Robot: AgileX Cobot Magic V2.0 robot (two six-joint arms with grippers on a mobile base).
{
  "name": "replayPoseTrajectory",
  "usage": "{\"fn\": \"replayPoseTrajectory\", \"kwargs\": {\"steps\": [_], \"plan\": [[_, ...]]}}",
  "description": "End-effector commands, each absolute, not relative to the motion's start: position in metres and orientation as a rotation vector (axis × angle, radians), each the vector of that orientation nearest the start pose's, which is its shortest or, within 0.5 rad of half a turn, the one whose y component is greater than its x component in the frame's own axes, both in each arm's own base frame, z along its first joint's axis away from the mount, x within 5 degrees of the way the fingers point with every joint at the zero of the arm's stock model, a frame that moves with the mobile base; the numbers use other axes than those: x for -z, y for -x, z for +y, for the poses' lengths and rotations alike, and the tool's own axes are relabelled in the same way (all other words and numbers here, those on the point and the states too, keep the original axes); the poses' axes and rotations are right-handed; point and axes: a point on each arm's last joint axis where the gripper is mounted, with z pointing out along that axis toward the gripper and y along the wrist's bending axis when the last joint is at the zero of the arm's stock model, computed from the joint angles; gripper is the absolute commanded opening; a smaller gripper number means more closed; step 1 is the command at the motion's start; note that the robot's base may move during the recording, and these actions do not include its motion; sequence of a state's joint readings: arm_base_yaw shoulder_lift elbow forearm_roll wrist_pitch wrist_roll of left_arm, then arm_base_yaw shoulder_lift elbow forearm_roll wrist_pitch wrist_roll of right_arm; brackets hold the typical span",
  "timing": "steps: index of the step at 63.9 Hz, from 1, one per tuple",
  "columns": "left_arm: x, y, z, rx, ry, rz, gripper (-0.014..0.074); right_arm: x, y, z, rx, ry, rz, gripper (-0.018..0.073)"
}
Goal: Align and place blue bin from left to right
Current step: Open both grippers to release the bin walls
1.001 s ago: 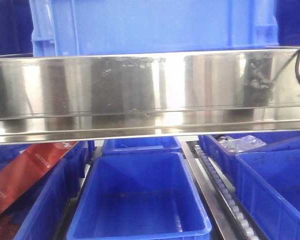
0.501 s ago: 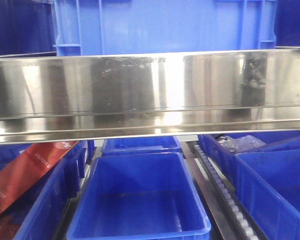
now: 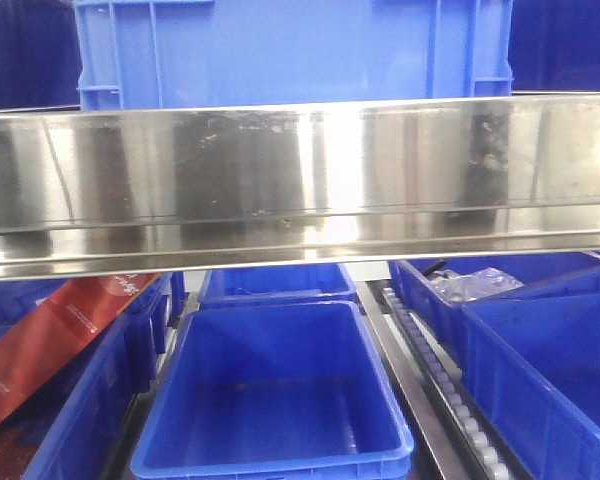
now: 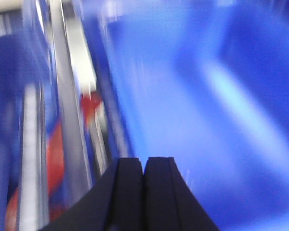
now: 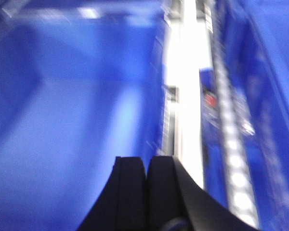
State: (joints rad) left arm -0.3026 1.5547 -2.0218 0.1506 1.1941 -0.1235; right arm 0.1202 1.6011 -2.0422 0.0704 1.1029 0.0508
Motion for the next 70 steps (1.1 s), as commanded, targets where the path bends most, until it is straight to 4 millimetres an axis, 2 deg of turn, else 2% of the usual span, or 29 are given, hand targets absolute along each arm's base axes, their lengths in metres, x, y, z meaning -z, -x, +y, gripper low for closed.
{"fn": "replayPoseTrajectory", "kwargs": {"steps": [1, 8, 15, 17, 18, 19, 25, 28, 29, 38, 40, 45, 50, 61, 70], "plan": [[-0.507, -0.276, -0.074, 0.083, -0.175, 2.108, -0.0111, -0.498, -0.313, 0.039, -0.147, 0.083, 2.092, -0.0162], [-0.502, -0.25, -0.067, 0.127, -0.159, 2.004, -0.0111, -0.485, -0.295, 0.037, -0.136, 0.096, 2.038, -0.0162], [-0.477, -0.223, -0.06, 0.15, -0.166, 1.945, -0.0111, -0.463, -0.271, 0.034, -0.129, 0.096, 1.992, -0.0162], [-0.479, -0.211, -0.057, 0.164, -0.164, 1.887, -0.0111, -0.461, -0.262, 0.032, -0.122, 0.105, 1.96, -0.0162], [-0.472, -0.206, -0.056, 0.17, -0.167, 1.882, -0.0111, -0.456, -0.256, 0.032, -0.119, 0.107, 1.957, -0.0162], [-0.474, -0.2, -0.055, 0.178, -0.165, 1.856, -0.0111, -0.454, -0.252, 0.031, -0.116, 0.11, 1.942, -0.0162], [-0.452, -0.174, -0.049, 0.224, -0.161, 1.794, -0.0111, -0.433, -0.226, 0.028, -0.115, 0.104, 1.903, -0.0162], [-0.437, -0.152, -0.043, 0.242, -0.159, 1.748, -0.0111, -0.422, -0.204, 0.025, -0.115, 0.099, 1.859, -0.0162], [-0.437, -0.147, -0.042, 0.245, -0.157, 1.729, -0.0111, -0.419, -0.2, 0.025, -0.115, 0.097, 1.847, -0.0162], [-0.395, -0.109, -0.031, 0.256, -0.161, 1.669, -0.0111, -0.384, -0.158, 0.019, -0.104, 0.102, 1.802, -0.0162], [-0.392, -0.098, -0.027, 0.262, -0.157, 1.629, -0.0111, -0.378, -0.148, 0.018, -0.096, 0.111, 1.785, -0.0162], [-0.366, -0.08, -0.022, 0.265, -0.158, 1.606, -0.0111, -0.358, -0.126, 0.016, -0.086, 0.121, 1.756, -0.0162], [-0.344, -0.066, -0.018, 0.267, -0.157, 1.592, -0.0111, -0.339, -0.107, 0.013, -0.086, 0.118, 1.729, -0.0162], [-0.305, -0.043, -0.01, 0.273, -0.152, 1.546, -0.0111, -0.312, -0.067, 0.009, -0.088, 0.111, 1.62, -0.0162], [-0.293, -0.033, -0.007, 0.278, -0.146, 1.502, -0.0111, -0.307, -0.051, 0.007, -0.089, 0.107, 1.554, -0.0162]]}}
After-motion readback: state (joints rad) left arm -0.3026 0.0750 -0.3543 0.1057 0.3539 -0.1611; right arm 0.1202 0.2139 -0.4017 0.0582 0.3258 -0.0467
